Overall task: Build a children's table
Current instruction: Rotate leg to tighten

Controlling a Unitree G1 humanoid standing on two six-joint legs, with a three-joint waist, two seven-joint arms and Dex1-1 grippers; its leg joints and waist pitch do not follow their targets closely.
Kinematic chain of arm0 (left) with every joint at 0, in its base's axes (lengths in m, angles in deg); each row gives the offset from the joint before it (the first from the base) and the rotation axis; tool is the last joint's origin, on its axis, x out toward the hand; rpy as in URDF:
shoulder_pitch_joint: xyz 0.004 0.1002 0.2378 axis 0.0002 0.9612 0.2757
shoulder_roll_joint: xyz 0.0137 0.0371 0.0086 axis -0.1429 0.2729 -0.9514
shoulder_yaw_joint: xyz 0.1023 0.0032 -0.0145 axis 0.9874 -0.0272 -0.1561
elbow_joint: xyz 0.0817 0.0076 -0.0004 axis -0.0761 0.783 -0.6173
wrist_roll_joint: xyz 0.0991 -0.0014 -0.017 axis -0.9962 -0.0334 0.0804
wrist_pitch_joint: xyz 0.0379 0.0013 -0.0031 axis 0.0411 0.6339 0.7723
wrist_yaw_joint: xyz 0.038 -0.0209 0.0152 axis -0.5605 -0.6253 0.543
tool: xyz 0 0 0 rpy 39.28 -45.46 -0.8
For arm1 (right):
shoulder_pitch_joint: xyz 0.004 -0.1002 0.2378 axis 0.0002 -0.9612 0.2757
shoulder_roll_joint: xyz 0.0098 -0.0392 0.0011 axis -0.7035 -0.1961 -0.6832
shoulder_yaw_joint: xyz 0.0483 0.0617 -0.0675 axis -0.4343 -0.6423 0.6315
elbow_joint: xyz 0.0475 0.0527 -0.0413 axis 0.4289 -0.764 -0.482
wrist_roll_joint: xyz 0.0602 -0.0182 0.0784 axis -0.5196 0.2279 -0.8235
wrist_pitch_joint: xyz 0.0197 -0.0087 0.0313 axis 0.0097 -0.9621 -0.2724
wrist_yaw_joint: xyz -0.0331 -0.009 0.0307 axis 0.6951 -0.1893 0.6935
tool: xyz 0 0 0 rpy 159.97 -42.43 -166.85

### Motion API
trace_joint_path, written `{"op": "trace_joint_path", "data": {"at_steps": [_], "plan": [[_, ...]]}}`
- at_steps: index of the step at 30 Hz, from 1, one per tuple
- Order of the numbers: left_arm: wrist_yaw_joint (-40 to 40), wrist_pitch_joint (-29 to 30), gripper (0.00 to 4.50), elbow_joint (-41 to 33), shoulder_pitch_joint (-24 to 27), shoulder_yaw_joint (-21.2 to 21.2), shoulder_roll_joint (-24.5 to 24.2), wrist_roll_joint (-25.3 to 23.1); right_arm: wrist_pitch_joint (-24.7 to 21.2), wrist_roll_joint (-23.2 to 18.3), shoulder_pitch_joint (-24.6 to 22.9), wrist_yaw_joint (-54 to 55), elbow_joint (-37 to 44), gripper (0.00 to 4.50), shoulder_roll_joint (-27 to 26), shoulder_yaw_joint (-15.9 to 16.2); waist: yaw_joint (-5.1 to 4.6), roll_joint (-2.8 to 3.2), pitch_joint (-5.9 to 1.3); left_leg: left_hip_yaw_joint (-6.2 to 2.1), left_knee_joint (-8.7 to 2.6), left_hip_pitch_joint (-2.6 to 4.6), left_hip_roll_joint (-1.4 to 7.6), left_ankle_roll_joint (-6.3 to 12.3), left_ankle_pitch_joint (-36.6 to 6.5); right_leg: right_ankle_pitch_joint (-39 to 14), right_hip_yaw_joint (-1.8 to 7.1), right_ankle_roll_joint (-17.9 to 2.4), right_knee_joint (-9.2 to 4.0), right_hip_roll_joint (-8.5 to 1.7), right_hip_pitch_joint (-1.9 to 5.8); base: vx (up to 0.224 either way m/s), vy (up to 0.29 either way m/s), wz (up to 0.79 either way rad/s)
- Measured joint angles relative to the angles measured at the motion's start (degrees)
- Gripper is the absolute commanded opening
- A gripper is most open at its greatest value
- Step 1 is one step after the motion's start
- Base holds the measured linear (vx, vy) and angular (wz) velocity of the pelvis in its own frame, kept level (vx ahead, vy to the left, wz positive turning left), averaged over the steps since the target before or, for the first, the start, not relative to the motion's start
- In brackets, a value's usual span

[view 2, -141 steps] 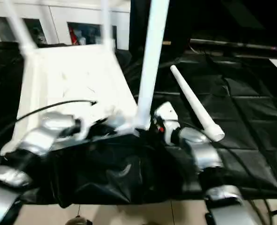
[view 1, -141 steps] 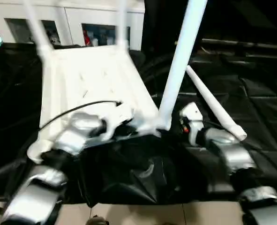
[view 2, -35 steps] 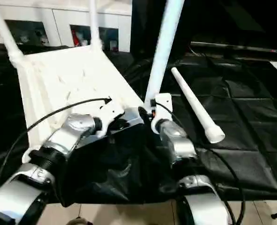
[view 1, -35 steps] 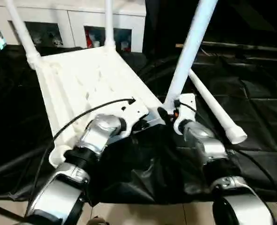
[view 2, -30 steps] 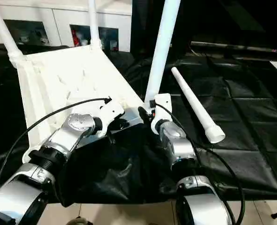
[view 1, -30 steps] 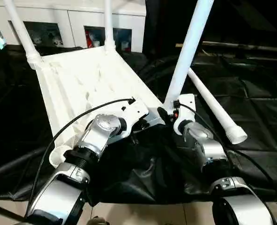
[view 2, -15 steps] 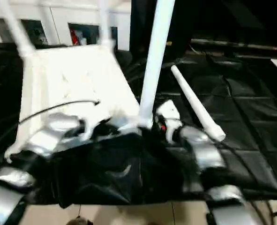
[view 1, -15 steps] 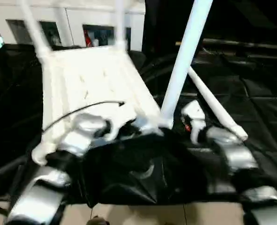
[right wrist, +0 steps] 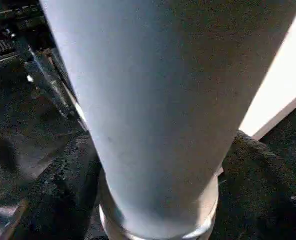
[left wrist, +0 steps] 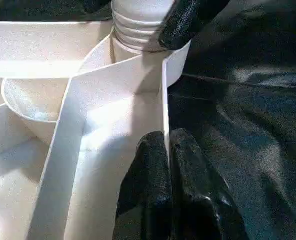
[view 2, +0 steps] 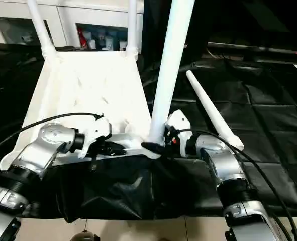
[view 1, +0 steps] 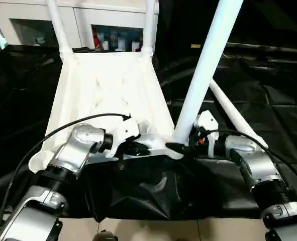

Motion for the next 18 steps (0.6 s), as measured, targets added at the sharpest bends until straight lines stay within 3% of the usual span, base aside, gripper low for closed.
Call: {"op": "trace_joint_path", "data": {"at_steps": [9,18], "plan": [[1.11,0.0,0.0,-0.1,0.1,0.04,0.16,-0.18,-1.57,-0.08,-0.47,0.61,0.61,2.8,-0.17,-0.03,0.01,-0.01,0.0,0.01,0.02,0.01,0.0,0.0,0.01,0.0,0.01,0.0,0.04,0.0,0.0,0.0,0.0,0.0],[16.35,1.98,0.0,7.25,-4.52,-0.09,7.77,-4.32,-3.31,1.35,2.81,25.07,-6.69,2.74,-9.01,-6.5,-0.5,-0.04,-0.04,0.0,0.18,0.19,-0.01,-0.04,0.07,0.13,0.08,0.01,0.23,-0.02,0.16,0.0,0.0,0.0]]}}
